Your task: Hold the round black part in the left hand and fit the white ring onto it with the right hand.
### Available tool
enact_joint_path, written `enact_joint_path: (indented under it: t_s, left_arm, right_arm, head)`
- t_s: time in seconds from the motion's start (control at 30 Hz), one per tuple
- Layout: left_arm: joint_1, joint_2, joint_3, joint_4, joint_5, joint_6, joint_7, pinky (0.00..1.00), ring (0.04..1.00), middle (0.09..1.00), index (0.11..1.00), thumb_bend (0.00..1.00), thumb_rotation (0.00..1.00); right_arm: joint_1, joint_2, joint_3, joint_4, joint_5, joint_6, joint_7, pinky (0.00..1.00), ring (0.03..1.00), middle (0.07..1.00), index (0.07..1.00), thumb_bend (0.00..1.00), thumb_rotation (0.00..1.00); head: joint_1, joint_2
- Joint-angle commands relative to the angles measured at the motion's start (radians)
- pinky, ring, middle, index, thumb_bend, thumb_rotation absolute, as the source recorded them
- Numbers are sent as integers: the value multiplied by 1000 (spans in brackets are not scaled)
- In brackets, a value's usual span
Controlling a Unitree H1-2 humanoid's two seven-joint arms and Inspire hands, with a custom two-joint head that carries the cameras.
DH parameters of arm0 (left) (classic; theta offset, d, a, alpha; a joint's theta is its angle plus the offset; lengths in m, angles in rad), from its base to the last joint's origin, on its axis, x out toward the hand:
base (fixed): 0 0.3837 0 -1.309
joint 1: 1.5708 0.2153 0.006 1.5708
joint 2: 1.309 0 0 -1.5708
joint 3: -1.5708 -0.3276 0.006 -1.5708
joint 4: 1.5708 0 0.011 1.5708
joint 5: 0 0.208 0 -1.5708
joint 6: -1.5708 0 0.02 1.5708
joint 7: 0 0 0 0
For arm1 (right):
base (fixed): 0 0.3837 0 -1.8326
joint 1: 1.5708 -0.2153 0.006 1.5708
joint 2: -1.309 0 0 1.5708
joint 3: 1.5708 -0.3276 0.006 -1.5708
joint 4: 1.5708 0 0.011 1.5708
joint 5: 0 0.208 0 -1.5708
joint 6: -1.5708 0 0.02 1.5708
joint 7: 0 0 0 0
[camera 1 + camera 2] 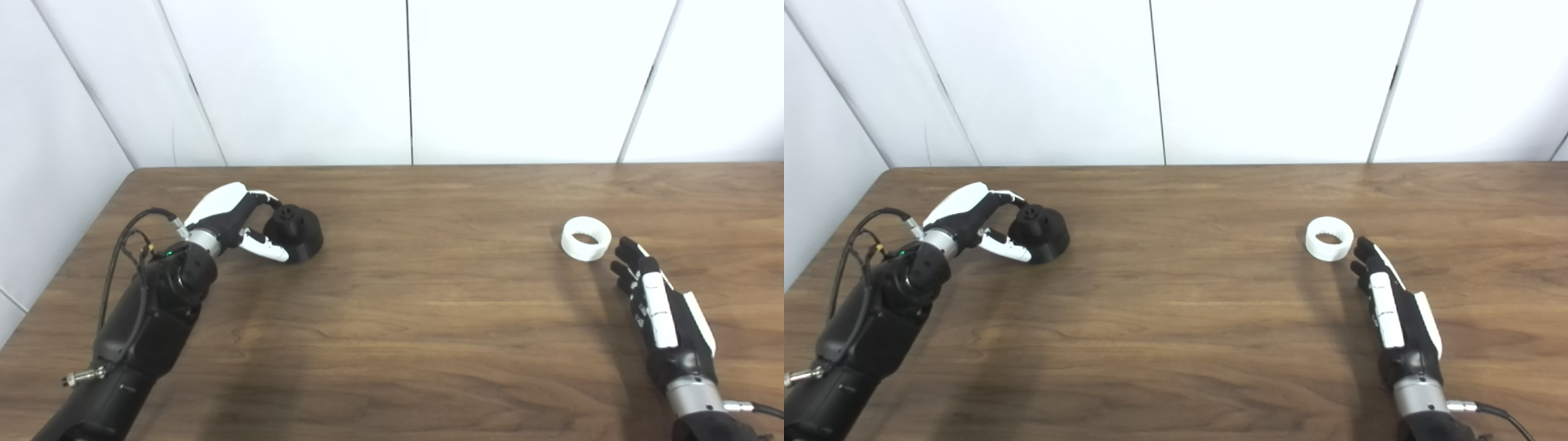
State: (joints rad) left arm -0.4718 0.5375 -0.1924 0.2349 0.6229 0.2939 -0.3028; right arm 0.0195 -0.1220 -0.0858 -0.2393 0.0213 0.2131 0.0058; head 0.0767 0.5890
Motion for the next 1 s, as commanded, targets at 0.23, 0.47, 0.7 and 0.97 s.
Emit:
enact_joint_path:
  t_s: [0.23, 0.47, 0.7, 0.97]
  left_arm:
    - [-49, 13, 16, -19, -20, -10, 40, 895, 987, 918, 664, 860, 162]
    - [-44, 12, 16, -29, -23, -18, 49, 910, 985, 906, 650, 848, 150]
    - [-36, 10, 11, -40, -19, -12, 47, 898, 985, 913, 646, 850, 144]
    - [-17, 10, 4, -65, -23, -19, 35, 890, 983, 907, 648, 847, 153]
  right_arm:
    - [-26, -5, -7, -42, 9, -33, 2, 953, 923, 933, 921, 555, 995]
    - [-26, -6, -7, -43, 6, -32, 1, 938, 919, 930, 921, 554, 1000]
    - [-24, -8, -6, -45, 5, -34, 2, 938, 920, 929, 922, 548, 1000]
    - [-22, -12, -7, -47, 6, -30, 6, 951, 928, 935, 926, 555, 1000]
  head:
    - [0, 2]
    - [0, 1]
    - [0, 3]
    - [0, 7]
